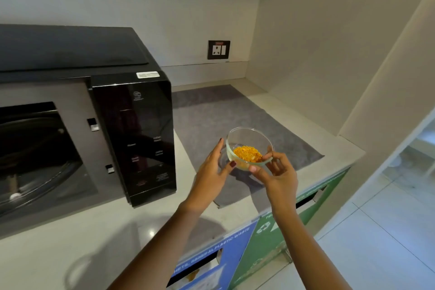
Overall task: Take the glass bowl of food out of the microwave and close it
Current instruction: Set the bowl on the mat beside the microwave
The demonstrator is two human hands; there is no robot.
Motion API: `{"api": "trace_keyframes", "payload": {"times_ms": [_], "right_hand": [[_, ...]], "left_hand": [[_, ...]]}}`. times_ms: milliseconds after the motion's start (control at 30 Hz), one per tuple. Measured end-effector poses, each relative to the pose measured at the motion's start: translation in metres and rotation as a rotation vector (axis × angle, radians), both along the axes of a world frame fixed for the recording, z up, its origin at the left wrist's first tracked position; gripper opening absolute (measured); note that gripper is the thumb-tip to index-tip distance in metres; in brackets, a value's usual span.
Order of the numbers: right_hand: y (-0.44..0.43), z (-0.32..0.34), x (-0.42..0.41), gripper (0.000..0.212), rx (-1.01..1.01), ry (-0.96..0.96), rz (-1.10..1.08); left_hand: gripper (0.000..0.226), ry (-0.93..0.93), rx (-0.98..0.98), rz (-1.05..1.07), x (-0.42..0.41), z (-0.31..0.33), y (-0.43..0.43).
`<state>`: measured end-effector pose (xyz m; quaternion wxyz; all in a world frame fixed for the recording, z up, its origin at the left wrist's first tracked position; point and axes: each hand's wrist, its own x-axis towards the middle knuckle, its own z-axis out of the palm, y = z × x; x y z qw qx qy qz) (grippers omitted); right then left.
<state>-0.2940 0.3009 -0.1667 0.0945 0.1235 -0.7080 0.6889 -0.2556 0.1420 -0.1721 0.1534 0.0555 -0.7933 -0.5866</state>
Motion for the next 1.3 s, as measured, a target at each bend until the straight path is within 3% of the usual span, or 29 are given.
{"api": "trace_keyframes", "payload": {"times_ms": [167,633,1000,1167,1300], "right_hand": [[-0.018,-0.002,-0.041,0.035,0.066,0.008,-0.072],[-0.059,-0.005,-0.124,0.036,-0.010,-0.087,0.085],[-0.060,-0.012,-0.135,0.041,0.214,-0.092,0.051],[-0.055,-0.004,-0.124,0.066,0.392,-0.134,0.070],[-0.054,0.006,-0.099,0.049,0.418,0.031,-0.070]], "left_hand": [[0.050,-0.005,0.012,0.087,-0.050,-0.005,-0.003],[0.055,-0.067,0.171,0.165,-0.139,-0.014,-0.027],[0.055,-0.125,0.171,0.137,-0.141,-0.020,-0.032],[0.051,-0.154,0.113,0.137,-0.132,-0.015,-0.029],[0.046,-0.141,-0.054,0.204,-0.114,-0.013,-0.023]]}}
